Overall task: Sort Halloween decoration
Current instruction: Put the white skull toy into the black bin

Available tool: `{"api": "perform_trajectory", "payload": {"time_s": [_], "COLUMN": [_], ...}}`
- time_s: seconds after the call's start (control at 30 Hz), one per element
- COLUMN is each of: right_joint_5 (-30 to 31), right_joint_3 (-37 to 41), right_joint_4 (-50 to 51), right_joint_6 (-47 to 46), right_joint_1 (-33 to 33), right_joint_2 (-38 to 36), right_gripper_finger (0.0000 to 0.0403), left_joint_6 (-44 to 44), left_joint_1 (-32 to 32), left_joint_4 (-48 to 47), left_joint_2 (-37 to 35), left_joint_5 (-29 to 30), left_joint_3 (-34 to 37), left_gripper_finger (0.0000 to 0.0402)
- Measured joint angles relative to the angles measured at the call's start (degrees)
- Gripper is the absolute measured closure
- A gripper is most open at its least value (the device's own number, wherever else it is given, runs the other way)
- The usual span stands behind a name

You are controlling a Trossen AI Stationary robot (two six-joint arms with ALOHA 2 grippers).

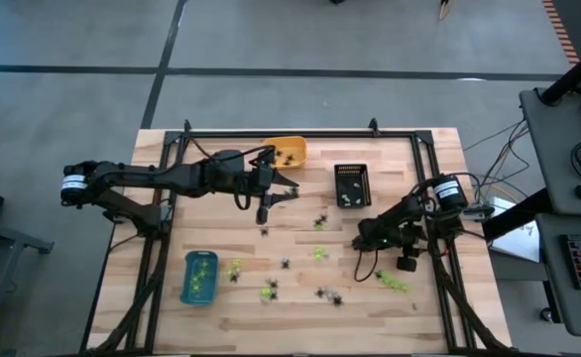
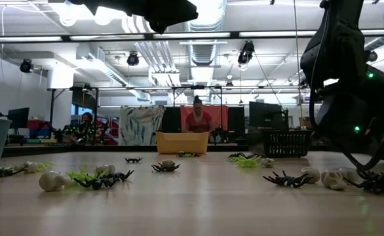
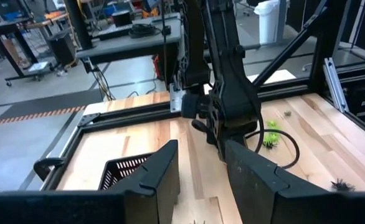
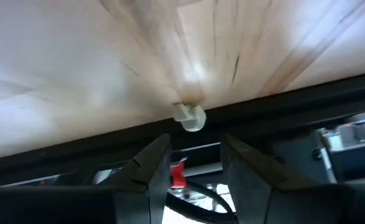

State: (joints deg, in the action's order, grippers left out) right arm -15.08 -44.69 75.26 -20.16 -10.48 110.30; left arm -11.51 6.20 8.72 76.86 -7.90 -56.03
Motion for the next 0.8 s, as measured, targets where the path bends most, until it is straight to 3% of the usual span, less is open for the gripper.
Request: {"api": "perform_trajectory", "payload": {"time_s": [0.37, 0.8], "right_joint_5": [-0.07, -0.04], "right_joint_3": [-0.70, -0.06], "right_joint_4": [-5.50, -5.04], "right_joint_6": [-1.78, -2.30], "right_joint_1": [-0.02, -0.05], "right_joint_2": [-3.73, -4.30], "right_gripper_finger": [0.0270, 0.0284], "left_joint_6": [-0.02, 0.42], "left_joint_1": [0.00, 0.00], "left_joint_4": [1.13, 0.43], "left_joint_2": [0.00, 0.00], "left_joint_5": [-0.02, -0.01], "left_joint_3": [0.02, 0.04], "left_gripper_finger": [0.0284, 0.0284]}}
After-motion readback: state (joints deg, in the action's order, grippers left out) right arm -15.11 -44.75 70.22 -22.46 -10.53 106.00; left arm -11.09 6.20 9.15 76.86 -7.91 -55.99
